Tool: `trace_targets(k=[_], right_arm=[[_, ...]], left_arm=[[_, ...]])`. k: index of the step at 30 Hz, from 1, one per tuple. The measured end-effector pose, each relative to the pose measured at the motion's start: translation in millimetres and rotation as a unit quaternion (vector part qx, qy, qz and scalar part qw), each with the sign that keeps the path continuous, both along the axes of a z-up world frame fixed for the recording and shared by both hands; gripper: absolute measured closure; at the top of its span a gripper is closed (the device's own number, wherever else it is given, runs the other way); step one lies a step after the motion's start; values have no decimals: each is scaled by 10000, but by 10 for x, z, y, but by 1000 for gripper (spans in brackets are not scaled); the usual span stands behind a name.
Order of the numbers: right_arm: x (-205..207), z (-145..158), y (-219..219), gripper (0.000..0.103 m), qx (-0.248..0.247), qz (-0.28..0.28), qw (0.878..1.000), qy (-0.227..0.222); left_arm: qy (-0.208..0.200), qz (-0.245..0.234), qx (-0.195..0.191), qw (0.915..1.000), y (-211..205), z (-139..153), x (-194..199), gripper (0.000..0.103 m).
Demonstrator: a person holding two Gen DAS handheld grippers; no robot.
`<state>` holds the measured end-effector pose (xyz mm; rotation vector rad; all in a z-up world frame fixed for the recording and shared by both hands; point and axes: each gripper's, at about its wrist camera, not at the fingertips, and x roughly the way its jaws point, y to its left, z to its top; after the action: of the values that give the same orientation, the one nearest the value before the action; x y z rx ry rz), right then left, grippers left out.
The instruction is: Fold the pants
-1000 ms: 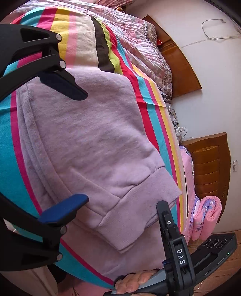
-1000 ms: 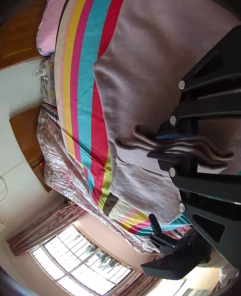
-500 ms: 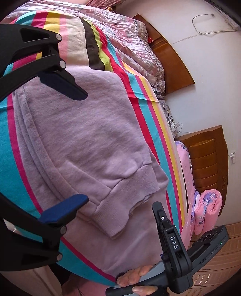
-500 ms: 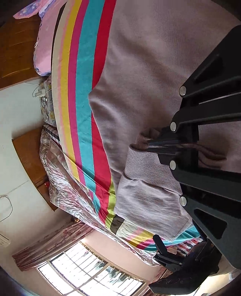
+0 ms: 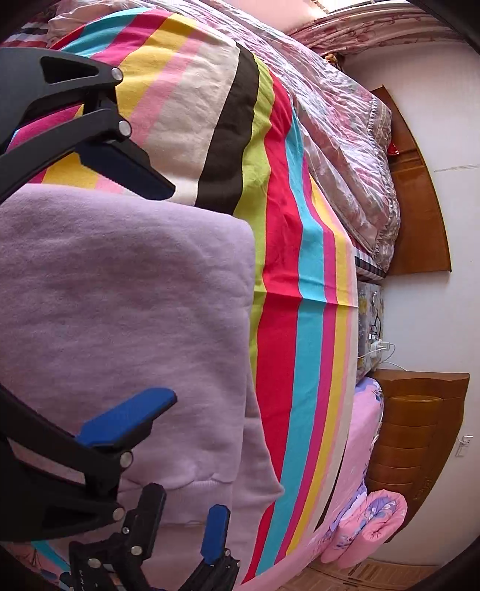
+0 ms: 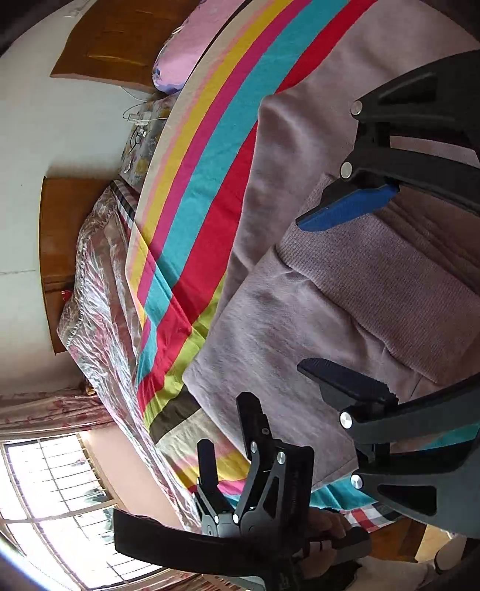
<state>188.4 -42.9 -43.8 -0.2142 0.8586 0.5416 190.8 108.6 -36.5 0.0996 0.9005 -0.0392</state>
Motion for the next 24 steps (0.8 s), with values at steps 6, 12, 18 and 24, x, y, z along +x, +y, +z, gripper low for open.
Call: trace_targets(k=[6,12,18,24], right_arm=[[-90,-209,-254,33,-91,-47,9997,212],[-435,-78,-226,33,-71,142,9999,35],[-445,-224,-415,27,-81,-348,9986,399],[-623,-298,-528,22,-123,-412,9982,419]], left_arm=[[-98,-67,80,9999,1,-250,-87,1],[-162,-82,134,9997,3,-268,-90,1],[-232,-96,155,9996,-8,-288,-93,1],[-187,40,328,9993,-79,-246,-129,1]])
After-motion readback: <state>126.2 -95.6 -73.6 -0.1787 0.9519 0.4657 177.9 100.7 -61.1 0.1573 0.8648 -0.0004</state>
